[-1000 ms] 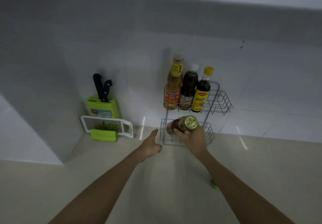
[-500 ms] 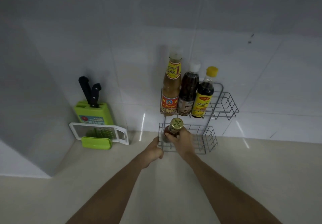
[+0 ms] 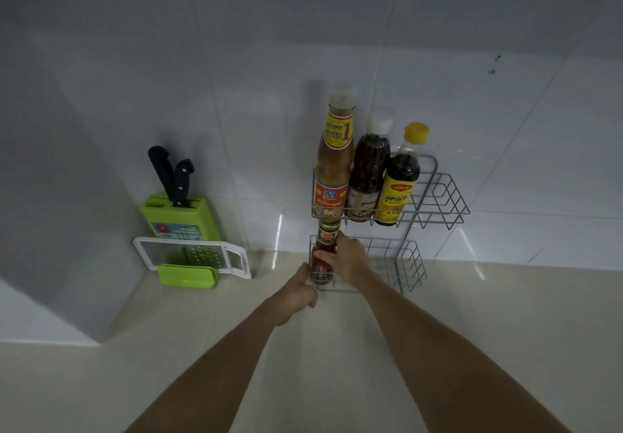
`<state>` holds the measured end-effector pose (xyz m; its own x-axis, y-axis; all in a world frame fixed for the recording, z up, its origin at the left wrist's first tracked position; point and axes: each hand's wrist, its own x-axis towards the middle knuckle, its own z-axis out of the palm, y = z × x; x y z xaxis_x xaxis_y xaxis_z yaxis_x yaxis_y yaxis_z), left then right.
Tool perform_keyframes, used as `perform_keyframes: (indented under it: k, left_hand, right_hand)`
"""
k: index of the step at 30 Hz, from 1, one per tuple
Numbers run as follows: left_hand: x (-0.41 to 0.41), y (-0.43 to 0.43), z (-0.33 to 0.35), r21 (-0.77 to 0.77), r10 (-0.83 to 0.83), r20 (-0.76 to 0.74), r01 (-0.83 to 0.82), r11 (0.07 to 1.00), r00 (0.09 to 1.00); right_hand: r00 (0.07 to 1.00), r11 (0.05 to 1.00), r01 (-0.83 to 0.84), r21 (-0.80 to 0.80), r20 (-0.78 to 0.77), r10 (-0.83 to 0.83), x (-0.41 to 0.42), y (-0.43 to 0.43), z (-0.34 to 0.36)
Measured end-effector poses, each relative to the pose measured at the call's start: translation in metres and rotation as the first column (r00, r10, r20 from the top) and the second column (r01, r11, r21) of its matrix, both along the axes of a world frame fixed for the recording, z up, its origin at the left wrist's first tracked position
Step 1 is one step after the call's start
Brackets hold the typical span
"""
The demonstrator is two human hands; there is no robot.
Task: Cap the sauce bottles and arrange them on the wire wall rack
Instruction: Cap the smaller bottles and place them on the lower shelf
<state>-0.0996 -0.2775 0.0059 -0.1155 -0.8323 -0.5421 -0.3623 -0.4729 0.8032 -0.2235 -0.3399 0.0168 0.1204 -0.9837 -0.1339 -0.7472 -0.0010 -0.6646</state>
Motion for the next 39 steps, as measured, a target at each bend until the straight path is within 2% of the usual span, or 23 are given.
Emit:
perform_keyframes:
  k: [3,11,18,24,28,31,35,37,39]
  left_hand:
    - [0.001,0.000,-0.001,0.006,-0.010,0.021,0.010,1.000,1.000]
    - [0.003,0.012,0.000,-0.003,-0.026,0.101,0.026,1.000,0.995]
    - [0.011,0.067,0.019,-0.215,0.102,0.144,-0.069,0.974,0.984]
    - [0.013,0.146,0.025,-0.344,0.069,0.082,-0.037,0.938,0.994]
    - [0.020,0.214,0.010,-0.359,-0.006,0.005,0.007,0.933,1.000]
    - [0.019,0.265,0.001,-0.253,-0.118,0.022,0.120,0.960,0.993]
    - [0.004,0.314,-0.007,-0.149,-0.270,0.056,0.275,0.950,0.961]
    - [-0.009,0.328,-0.012,-0.155,-0.271,0.052,0.276,0.948,0.961]
    - [-0.023,0.338,-0.020,-0.254,-0.204,0.116,0.228,0.940,0.972]
  right_hand:
    - [1.000,0.999,-0.017,0.037,-0.009,0.017,0.004,0.000,-0.003]
    - [0.995,0.988,-0.046,0.146,0.095,0.033,0.000,0.022,0.002]
    - [0.970,0.992,-0.107,-0.059,0.211,0.117,-0.026,0.092,0.033]
    - [0.944,0.951,-0.193,-0.241,0.219,0.247,-0.049,0.152,0.056]
    - [0.924,0.913,-0.318,-0.257,0.130,0.358,-0.061,0.203,0.057]
    - [0.879,0.859,-0.447,-0.251,0.052,0.473,-0.067,0.245,0.061]
    - [0.817,0.802,-0.565,-0.194,0.003,0.576,-0.070,0.301,0.075]
    - [0.768,0.755,-0.640,-0.140,-0.114,0.630,-0.069,0.322,0.075]
    - [0.710,0.706,-0.694,-0.138,-0.295,0.640,-0.067,0.339,0.069]
